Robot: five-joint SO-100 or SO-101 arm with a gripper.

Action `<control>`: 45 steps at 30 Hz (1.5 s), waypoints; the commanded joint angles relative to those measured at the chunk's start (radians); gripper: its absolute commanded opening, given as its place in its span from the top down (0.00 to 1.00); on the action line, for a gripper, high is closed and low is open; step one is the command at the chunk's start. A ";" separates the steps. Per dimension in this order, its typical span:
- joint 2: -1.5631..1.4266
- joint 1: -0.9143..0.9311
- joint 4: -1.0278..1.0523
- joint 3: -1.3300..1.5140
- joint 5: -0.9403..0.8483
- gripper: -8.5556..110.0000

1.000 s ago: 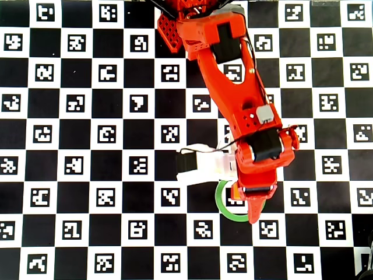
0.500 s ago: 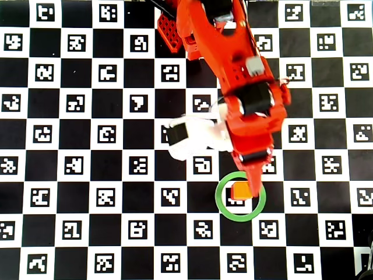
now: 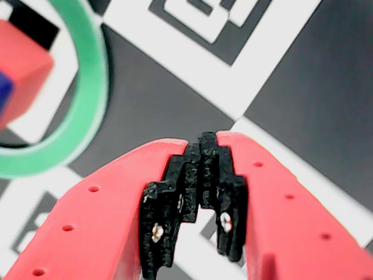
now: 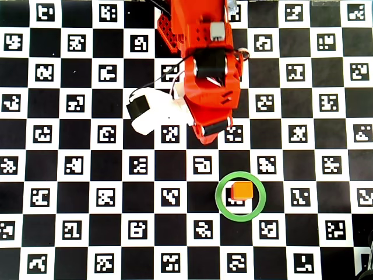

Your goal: Grab the red cube then put it in the green circle then put the blue cube on top and finally the orange cube on top

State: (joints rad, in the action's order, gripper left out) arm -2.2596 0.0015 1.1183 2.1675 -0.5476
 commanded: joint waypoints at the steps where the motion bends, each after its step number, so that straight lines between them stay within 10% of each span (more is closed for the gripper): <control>1: -0.221 0.011 -0.179 0.195 -0.137 0.98; 10: -0.368 -0.020 -0.264 0.463 -0.495 0.98; 45: -1.100 0.006 0.060 1.017 -0.769 0.98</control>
State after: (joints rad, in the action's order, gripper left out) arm -3.3119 -0.0046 1.1351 3.1309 -1.2824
